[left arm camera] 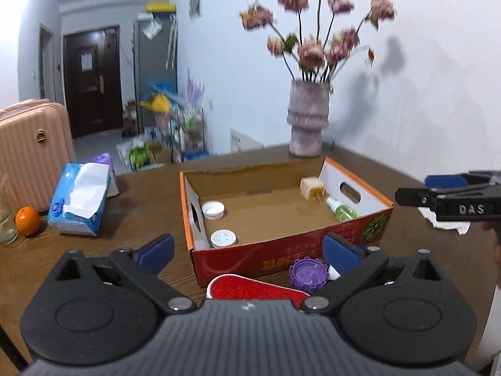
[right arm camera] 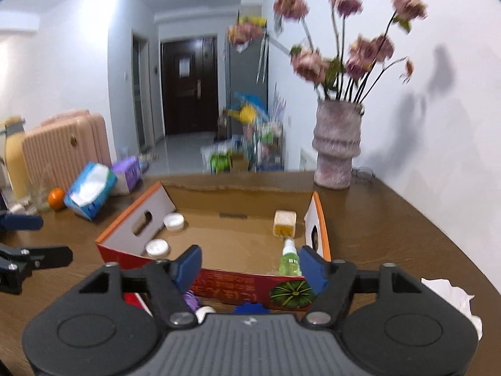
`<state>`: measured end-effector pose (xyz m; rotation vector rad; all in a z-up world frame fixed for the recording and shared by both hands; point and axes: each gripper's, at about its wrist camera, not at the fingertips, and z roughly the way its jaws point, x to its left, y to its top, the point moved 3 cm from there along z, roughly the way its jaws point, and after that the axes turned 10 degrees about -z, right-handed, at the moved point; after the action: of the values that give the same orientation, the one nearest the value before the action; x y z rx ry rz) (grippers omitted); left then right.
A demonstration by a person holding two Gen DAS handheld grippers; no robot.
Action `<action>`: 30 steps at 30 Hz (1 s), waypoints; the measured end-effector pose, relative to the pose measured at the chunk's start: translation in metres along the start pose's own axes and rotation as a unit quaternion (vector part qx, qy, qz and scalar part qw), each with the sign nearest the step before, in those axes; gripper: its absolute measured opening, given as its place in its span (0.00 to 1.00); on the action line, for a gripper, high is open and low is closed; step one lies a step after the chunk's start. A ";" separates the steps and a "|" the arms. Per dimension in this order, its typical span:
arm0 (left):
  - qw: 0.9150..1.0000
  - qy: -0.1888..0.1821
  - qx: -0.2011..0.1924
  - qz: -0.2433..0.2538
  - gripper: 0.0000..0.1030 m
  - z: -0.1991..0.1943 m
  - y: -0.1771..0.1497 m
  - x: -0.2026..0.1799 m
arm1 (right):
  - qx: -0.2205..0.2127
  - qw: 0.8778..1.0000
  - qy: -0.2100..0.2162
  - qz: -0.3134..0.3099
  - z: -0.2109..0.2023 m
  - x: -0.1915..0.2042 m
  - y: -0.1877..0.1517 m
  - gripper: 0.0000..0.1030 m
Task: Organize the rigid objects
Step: 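Withdraw both tools from the box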
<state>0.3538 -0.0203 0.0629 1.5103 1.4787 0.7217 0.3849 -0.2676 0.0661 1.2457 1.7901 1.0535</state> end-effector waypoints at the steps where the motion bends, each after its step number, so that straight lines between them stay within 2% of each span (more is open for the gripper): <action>1: 1.000 -0.001 -0.008 -0.002 1.00 -0.006 -0.005 0.001 | -0.014 1.000 -0.007 0.002 -0.008 0.003 -0.005 0.87; 6: 0.999 -0.008 -0.036 -0.009 1.00 -0.039 -0.030 0.012 | -0.047 0.998 -0.028 0.006 -0.041 0.020 -0.029 0.89; 11: 0.999 -0.002 -0.054 0.003 1.00 -0.078 -0.047 0.026 | -0.055 0.997 -0.035 0.036 -0.071 0.033 -0.048 0.90; 14: 0.997 -0.007 -0.075 0.010 1.00 -0.101 -0.055 0.034 | -0.064 0.997 -0.040 0.027 -0.089 0.044 -0.058 0.90; 17: 0.997 0.003 -0.078 -0.005 1.00 -0.121 -0.069 0.041 | -0.067 0.996 -0.055 0.009 -0.108 0.057 -0.075 0.94; 22: 0.995 -0.021 -0.090 -0.033 1.00 -0.159 -0.099 0.045 | -0.084 0.994 -0.060 0.019 -0.141 0.075 -0.105 0.98; 27: 0.997 -0.024 -0.078 -0.015 1.00 -0.179 -0.142 0.035 | -0.094 0.993 -0.065 0.013 -0.170 0.101 -0.138 0.99; 30: 0.996 -0.049 -0.075 -0.028 1.00 -0.196 -0.166 0.032 | -0.105 0.992 -0.064 0.027 -0.191 0.114 -0.157 0.99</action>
<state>0.1088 0.0328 -0.0010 1.3667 1.3583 0.7000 0.1242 -0.2340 -0.0065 1.2085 1.5145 1.1333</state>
